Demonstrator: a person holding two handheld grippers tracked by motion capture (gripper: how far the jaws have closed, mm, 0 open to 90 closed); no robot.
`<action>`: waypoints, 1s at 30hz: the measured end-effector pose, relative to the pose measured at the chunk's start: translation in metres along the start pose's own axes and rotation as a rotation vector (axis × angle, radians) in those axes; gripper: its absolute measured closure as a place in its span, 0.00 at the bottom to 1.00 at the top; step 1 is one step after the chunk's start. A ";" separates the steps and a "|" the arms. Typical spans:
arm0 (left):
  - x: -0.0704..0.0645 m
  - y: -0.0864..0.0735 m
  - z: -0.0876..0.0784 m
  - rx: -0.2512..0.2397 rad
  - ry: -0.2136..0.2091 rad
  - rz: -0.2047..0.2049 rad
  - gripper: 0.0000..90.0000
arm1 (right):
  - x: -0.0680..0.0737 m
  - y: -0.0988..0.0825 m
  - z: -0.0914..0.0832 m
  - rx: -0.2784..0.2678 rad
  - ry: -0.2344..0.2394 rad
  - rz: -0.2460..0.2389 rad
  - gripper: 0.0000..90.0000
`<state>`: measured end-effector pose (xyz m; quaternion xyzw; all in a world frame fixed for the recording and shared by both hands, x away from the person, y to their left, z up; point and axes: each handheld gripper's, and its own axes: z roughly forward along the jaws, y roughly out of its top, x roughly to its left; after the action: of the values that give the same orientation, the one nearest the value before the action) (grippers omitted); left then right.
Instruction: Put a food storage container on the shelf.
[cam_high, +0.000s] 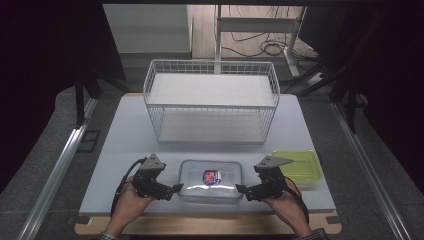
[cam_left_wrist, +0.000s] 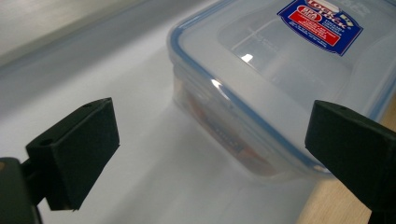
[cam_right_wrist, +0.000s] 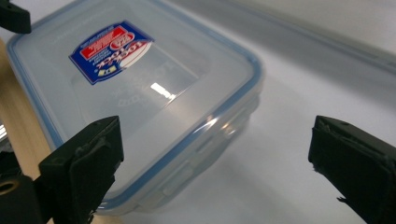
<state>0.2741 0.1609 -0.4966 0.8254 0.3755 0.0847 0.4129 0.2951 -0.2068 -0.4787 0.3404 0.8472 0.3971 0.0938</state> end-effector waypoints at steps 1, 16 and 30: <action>0.000 0.001 0.002 -0.005 -0.018 -0.014 0.03 | 0.001 0.001 0.002 0.007 0.008 0.002 0.01; 0.008 0.009 0.036 0.084 -0.290 -0.151 0.00 | -0.004 0.004 0.032 0.122 0.239 0.219 0.01; 0.004 -0.008 0.006 0.043 -0.315 -0.211 0.33 | -0.010 -0.003 0.007 0.077 0.280 0.320 0.40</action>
<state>0.2754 0.1625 -0.5072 0.7932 0.3924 -0.0972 0.4553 0.3043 -0.2110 -0.4865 0.4153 0.8016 0.4179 -0.1021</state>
